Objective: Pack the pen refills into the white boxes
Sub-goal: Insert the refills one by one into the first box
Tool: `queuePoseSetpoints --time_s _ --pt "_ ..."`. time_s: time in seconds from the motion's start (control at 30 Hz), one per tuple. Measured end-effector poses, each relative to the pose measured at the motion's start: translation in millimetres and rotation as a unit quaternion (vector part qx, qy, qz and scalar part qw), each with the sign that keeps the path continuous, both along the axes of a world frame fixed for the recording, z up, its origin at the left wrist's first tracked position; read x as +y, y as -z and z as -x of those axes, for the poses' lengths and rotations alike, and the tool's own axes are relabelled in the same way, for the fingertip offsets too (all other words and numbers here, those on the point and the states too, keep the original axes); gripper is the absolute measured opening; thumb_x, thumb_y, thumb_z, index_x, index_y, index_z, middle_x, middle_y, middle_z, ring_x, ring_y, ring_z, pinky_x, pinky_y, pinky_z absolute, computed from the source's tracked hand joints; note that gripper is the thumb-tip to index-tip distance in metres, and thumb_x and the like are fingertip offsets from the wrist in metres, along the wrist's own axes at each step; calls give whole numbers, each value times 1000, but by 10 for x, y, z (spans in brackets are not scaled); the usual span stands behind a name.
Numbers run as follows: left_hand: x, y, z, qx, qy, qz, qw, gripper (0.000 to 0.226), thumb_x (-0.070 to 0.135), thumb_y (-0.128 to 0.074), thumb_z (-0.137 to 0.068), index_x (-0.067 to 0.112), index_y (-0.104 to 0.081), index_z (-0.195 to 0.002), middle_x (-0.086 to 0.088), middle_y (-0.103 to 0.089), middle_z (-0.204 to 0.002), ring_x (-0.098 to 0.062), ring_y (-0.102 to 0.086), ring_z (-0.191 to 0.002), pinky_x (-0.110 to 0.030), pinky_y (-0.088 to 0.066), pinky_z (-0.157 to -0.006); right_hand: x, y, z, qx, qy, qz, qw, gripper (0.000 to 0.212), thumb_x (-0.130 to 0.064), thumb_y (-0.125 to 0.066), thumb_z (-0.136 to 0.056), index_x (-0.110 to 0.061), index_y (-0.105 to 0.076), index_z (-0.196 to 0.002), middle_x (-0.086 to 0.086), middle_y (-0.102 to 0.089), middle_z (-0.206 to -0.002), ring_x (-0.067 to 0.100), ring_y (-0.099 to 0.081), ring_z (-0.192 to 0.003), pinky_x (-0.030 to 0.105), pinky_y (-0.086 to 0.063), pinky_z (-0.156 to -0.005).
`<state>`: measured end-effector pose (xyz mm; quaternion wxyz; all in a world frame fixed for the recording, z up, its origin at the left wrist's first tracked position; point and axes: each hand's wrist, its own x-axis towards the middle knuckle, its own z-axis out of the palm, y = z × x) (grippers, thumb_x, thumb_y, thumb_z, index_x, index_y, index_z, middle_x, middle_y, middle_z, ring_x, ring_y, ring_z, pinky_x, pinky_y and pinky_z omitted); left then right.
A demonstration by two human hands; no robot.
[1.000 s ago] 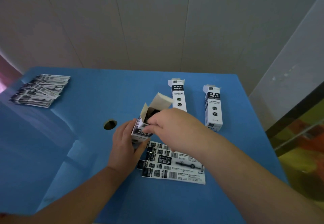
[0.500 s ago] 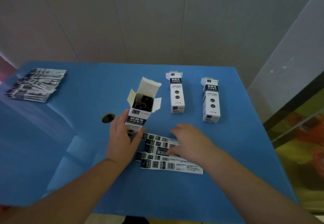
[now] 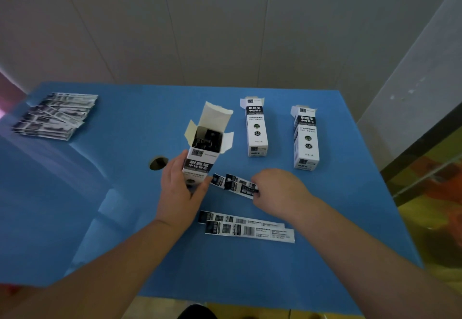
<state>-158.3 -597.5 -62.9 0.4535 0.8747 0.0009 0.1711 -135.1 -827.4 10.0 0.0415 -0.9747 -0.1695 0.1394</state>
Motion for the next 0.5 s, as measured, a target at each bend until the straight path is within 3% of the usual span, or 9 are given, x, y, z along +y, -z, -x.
queuePoseSetpoints --time_s 0.13,0.27,0.37,0.5 --pt "-5 -22 7 8 -3 7 1000 69 35 -73 -92 14 -42 -150 -2 -46 -136 -15 -42 -129 -49 -54 -106 -14 -49 18 -24 12 -37 999 13 -23 -57 -87 -19 -68 -91 1 -61 -89 23 -59 -83 31 -46 -62" --pt "-10 -44 11 12 -1 7 1000 66 33 -74 -92 16 -43 -149 -2 -46 -135 -16 -43 -128 -46 -51 -108 -100 -222 5 16 73 -147 986 9 -23 -62 -85 -28 -69 -89 -7 -67 -80 14 -63 -74 29 -50 -57" --pt "-16 -53 0 12 -9 3 1000 67 32 -75 -92 15 -45 -149 -1 -48 -135 -13 -42 -128 -41 -48 -108 -171 -393 -44 44 81 -234 968 5 -27 -67 -87 -27 -70 -92 -9 -72 -84 8 -67 -76 29 -56 -67" --pt "-19 -68 10 17 -7 11 1000 65 29 -77 -92 19 -45 -149 2 -47 -135 -15 -43 -131 -42 -50 -109 -273 -563 -38 97 124 -342 926 7 -35 -75 -87 -29 -75 -90 -11 -77 -85 16 -74 -84 40 -60 -82"
